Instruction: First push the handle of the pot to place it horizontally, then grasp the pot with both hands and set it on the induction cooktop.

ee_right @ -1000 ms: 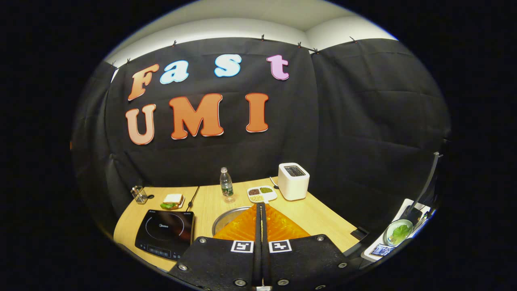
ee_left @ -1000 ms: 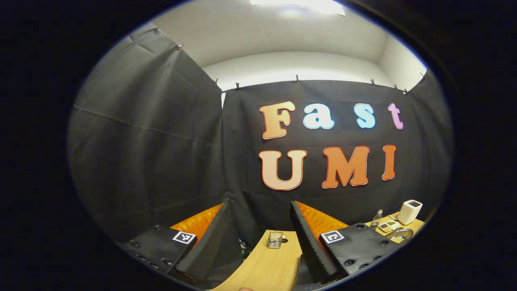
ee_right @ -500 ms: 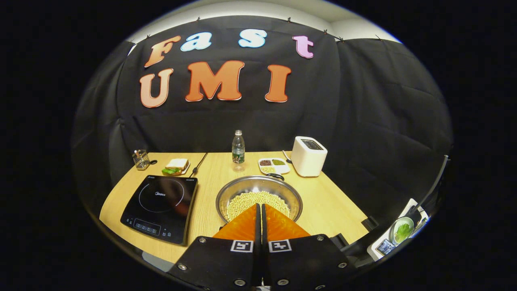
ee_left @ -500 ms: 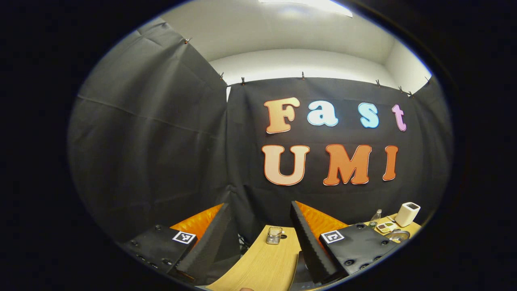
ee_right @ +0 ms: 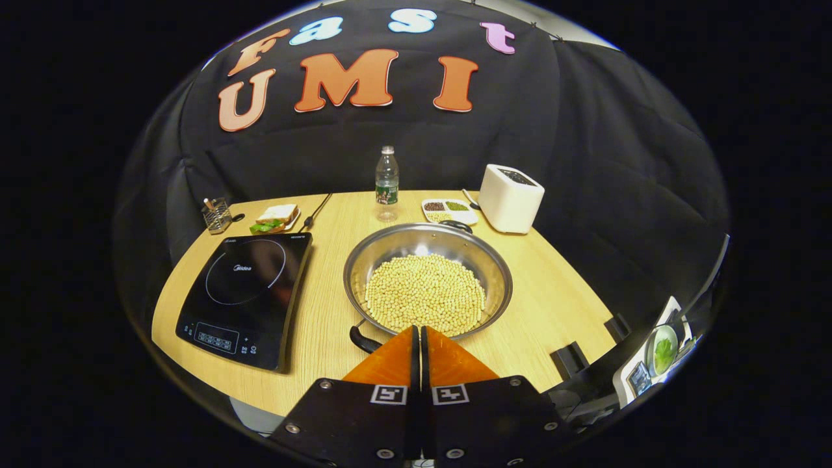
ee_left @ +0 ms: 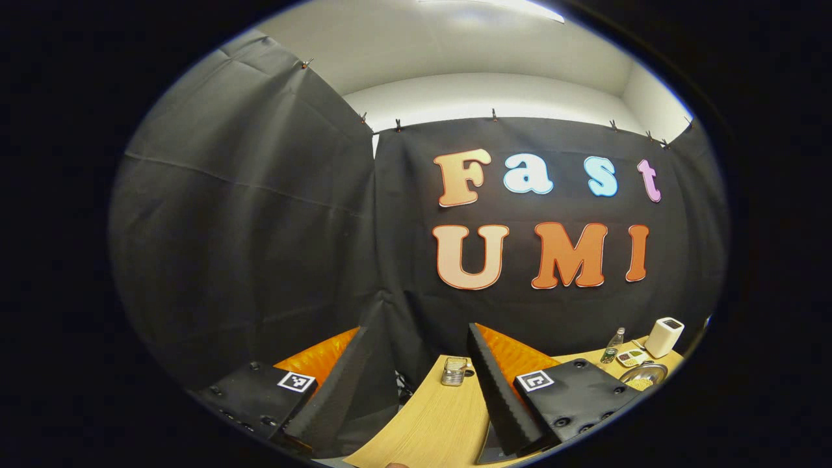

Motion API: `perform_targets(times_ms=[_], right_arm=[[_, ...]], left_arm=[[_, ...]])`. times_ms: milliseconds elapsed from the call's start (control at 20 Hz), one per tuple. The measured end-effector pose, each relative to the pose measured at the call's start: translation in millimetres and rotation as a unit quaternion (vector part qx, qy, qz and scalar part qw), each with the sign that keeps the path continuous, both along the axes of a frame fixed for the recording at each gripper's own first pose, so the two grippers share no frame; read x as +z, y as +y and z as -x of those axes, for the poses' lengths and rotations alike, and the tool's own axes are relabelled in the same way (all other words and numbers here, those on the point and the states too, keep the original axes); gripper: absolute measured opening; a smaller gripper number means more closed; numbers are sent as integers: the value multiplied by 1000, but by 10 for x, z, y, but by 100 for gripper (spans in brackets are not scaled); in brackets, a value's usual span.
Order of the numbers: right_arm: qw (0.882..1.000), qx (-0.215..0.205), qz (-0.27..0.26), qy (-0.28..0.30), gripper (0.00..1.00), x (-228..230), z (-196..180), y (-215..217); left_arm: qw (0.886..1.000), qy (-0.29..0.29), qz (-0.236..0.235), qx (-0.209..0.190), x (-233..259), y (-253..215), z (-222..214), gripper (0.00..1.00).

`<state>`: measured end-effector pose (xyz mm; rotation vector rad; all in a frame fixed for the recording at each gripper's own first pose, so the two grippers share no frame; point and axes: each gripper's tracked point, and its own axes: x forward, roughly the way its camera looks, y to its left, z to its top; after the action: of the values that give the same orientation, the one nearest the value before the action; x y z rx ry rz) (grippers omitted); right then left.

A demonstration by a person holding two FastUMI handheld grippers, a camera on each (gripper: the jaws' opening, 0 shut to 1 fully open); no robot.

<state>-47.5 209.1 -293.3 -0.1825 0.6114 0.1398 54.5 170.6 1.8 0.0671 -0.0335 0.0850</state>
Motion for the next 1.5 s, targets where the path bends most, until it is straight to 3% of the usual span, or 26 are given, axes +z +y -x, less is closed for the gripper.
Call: perform_targets(times_ms=[350,550,700,1500], right_arm=[[997,-22,39,61,0,-550,-81,-144],[995,-17,27,89,0,-743,-128,-6],[995,-14,48,91,0,-775,-203,-16],[993,39,40,101,0,-869,-258,644]], left_arm=[[1000,6,5,13,-34,121,14,97],[1000,1,-6,24,33,182,54,97],[1000,-1,-5,26,50,175,94,97],[999,8,-8,42,10,308,201,97]])
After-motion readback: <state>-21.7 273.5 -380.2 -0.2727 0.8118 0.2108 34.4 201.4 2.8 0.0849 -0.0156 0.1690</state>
